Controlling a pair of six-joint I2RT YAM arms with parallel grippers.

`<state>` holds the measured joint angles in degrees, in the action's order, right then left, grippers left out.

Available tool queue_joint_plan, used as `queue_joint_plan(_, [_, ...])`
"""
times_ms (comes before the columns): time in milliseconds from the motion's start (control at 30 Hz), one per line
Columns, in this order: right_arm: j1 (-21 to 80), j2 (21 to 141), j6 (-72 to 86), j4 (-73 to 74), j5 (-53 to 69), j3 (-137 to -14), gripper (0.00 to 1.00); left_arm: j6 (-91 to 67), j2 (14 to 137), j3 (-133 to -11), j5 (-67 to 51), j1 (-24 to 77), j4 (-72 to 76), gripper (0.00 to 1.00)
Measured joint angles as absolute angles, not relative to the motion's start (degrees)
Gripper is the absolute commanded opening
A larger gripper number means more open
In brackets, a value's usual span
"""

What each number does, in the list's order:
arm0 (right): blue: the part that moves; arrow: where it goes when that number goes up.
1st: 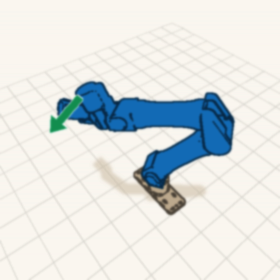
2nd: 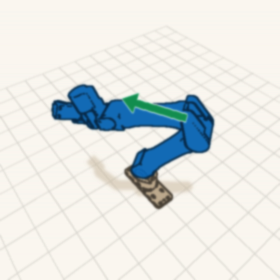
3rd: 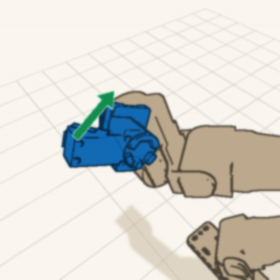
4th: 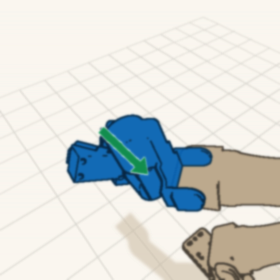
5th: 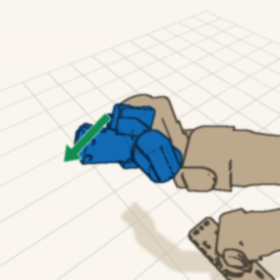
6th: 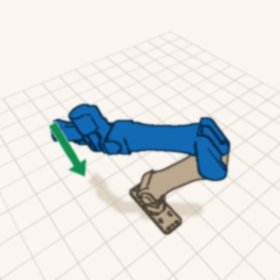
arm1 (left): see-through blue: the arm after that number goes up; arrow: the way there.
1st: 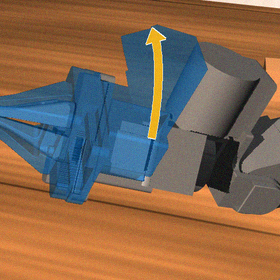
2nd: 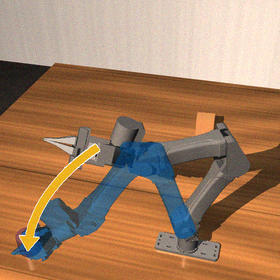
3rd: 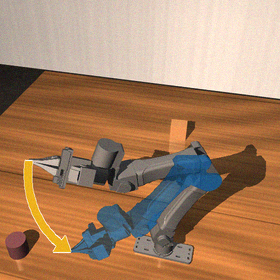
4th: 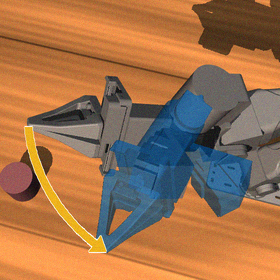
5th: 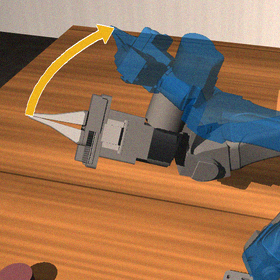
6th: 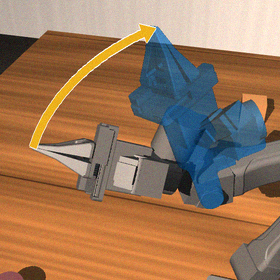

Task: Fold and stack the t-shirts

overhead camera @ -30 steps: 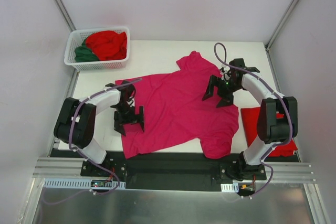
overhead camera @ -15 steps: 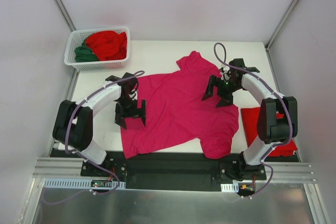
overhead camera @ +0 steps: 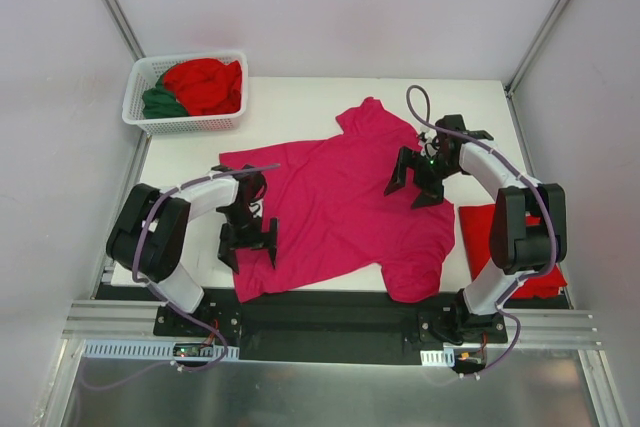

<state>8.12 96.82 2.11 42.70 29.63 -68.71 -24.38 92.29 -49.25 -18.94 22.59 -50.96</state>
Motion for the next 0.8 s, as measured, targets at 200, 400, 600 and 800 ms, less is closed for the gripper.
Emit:
queue_joint_plan(200, [8.14, 96.77, 2.11, 42.7, 29.63, -68.31, 0.96, -22.9, 98.65, -52.01, -15.33, 22.57, -51.13, 0.99])
queue_joint_plan(400, [8.14, 96.33, 2.11, 42.72, 29.67, -68.01, 0.96, -20.8, 103.42, -56.27, -8.56, 21.1, -53.82, 0.99])
queue_joint_plan(600, [8.12, 95.88, 1.93, 42.81, 29.67, -67.79, 0.96, -17.3, 106.06, -60.95, -1.83, 15.35, -57.1, 0.99])
queue_joint_plan(800, [8.14, 95.59, 1.89, 42.81, 29.93, -67.79, 0.96, -16.88, 108.75, -65.01, 6.55, 10.85, -61.32, 0.99])
